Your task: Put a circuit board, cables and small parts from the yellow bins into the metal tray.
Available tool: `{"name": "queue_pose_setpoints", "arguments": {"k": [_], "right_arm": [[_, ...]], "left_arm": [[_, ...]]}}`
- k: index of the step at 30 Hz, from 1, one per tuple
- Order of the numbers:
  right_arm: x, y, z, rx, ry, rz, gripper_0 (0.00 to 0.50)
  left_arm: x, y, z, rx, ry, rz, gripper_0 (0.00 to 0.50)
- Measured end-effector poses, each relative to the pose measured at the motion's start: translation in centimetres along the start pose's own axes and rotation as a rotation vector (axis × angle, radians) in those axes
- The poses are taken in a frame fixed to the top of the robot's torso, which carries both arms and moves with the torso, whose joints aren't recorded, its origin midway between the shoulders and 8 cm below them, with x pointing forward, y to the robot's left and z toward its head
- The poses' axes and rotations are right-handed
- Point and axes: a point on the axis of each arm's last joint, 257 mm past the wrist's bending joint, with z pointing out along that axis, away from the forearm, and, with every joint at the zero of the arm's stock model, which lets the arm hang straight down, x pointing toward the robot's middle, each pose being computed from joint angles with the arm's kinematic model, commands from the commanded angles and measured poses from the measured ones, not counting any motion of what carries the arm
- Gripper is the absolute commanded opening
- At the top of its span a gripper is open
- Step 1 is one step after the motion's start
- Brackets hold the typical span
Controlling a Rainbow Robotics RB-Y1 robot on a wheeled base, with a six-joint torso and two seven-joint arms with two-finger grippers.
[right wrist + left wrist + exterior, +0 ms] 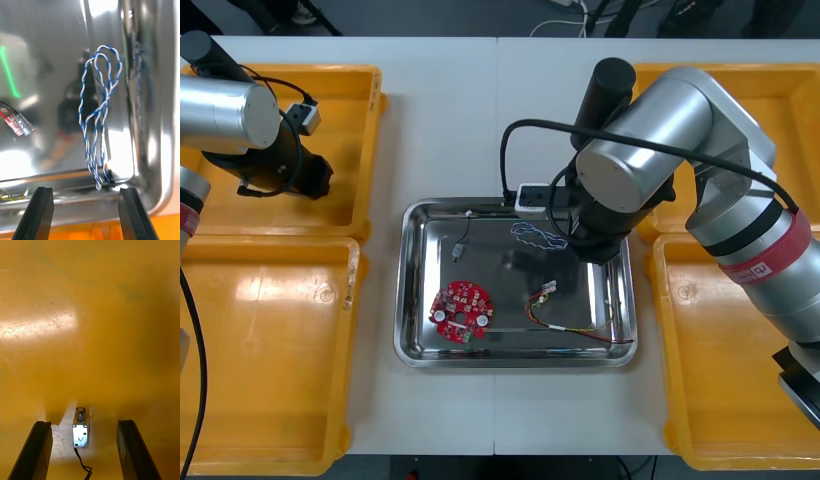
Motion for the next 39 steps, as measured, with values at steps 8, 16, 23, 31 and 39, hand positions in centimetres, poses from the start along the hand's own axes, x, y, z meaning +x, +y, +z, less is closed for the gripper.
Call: {"name": "queue_pose_setpoints", "arguments": {"k": [8,16,23,31,39], "right_arm": [[0.8,-1.3,-3.1,-0.050,-0.023,0.267,0.500],[3.4,-3.4,-6.2,-0.016,-0.033,0.380,0.500],[7.9,-5.1,-8.1,-0.003,-0.004,0.553,0.500],[12.3,-7.3,-10.1,0.061,0.032,0.808,0.500],[15.7,-7.8,-11.1,0.060,0.012,1.018,0.500]], "left_arm": [[0.0,0.0,0.0,0.000,-0.001,0.000,0.500],[-0.7,0.1,0.1,-0.003,-0.030,-0.001,0.500],[-0.7,0.0,0.1,0.002,-0.031,-0.002,0.000],[-0.8,-0.2,0.1,0.009,-0.033,-0.004,0.000],[-0.8,-0.3,0.1,0.013,-0.033,-0.005,0.000]]}}
